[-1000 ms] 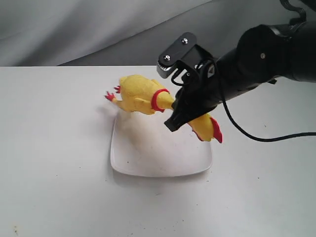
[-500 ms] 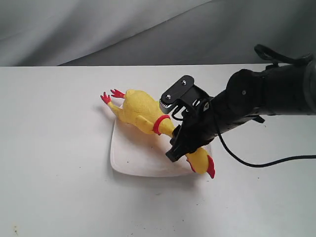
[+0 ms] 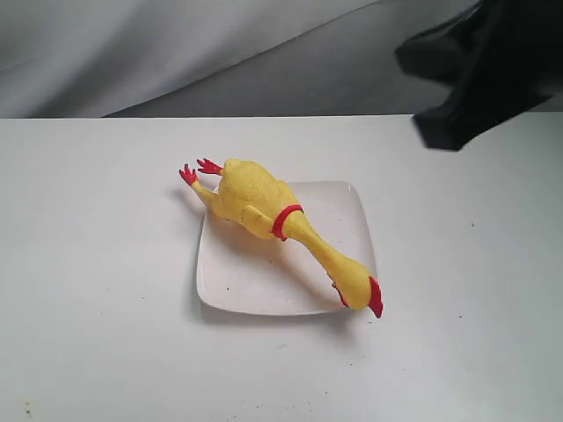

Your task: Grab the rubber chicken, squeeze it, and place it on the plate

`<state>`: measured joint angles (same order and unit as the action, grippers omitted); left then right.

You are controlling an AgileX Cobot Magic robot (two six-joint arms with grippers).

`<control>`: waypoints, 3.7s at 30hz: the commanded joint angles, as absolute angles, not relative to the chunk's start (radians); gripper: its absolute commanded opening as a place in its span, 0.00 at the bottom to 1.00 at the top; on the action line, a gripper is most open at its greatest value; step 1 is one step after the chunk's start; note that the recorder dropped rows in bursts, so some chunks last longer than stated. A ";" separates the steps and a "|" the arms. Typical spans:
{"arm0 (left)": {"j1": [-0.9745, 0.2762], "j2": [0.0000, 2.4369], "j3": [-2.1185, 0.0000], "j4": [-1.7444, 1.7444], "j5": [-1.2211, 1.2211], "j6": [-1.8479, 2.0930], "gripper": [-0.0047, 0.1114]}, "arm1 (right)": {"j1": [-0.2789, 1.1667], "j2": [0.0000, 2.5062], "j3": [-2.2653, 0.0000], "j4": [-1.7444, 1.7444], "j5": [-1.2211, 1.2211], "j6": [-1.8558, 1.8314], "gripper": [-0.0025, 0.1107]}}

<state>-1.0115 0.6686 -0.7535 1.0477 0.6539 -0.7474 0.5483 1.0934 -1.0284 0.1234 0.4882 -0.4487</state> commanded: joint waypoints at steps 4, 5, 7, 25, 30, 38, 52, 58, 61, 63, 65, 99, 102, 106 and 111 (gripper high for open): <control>-1.016 0.665 -0.760 1.044 0.662 -0.751 0.05 | 0.548 0.782 -1.026 0.167 0.467 -0.433 0.02; -1.016 0.665 -0.760 1.044 0.662 -0.751 0.05 | 0.548 0.750 -1.026 0.187 0.467 -0.433 0.02; -1.016 0.665 -0.760 1.044 0.662 -0.751 0.05 | 0.548 0.691 -1.026 0.193 0.467 -0.433 0.02; -1.016 0.665 -0.760 1.044 0.662 -0.751 0.05 | 0.548 0.380 -1.026 0.193 0.467 -0.433 0.02; -1.016 0.665 -0.760 1.044 0.662 -0.751 0.05 | 0.544 0.321 -1.026 0.188 0.456 -0.407 0.02; -1.016 0.665 -0.760 1.044 0.659 -0.751 0.05 | 0.344 0.252 -0.917 0.000 0.455 -0.163 0.02; -1.016 0.665 -0.760 1.044 0.659 -0.751 0.05 | -0.013 0.031 -0.312 -0.011 0.230 0.012 0.02; -1.016 0.665 -0.760 1.044 0.659 -0.751 0.05 | -0.015 0.000 -0.049 -0.017 0.130 0.008 0.02; -1.016 0.665 -0.760 1.044 0.659 -0.751 0.05 | -0.015 0.000 0.000 -0.019 0.138 0.006 0.02; -1.016 0.665 -0.760 1.044 0.659 -0.751 0.05 | -0.015 0.000 0.000 -0.019 0.254 0.006 0.02; -1.016 0.665 -0.760 1.044 0.659 -0.751 0.05 | -0.013 0.000 0.000 -0.019 0.304 0.008 0.02; -0.538 0.523 -0.760 1.017 0.537 -0.755 0.05 | -0.013 0.000 0.000 -0.015 0.309 0.008 0.02; -0.272 0.403 -0.760 1.017 0.537 -0.750 0.05 | -0.013 0.000 0.000 -0.015 0.309 0.008 0.02; -0.036 0.248 -0.760 1.017 0.537 -0.750 0.05 | -0.013 0.000 0.000 -0.015 0.309 0.008 0.02; 0.063 0.113 -0.760 1.017 0.537 -0.750 0.05 | -0.013 0.000 0.000 -0.015 0.309 0.008 0.02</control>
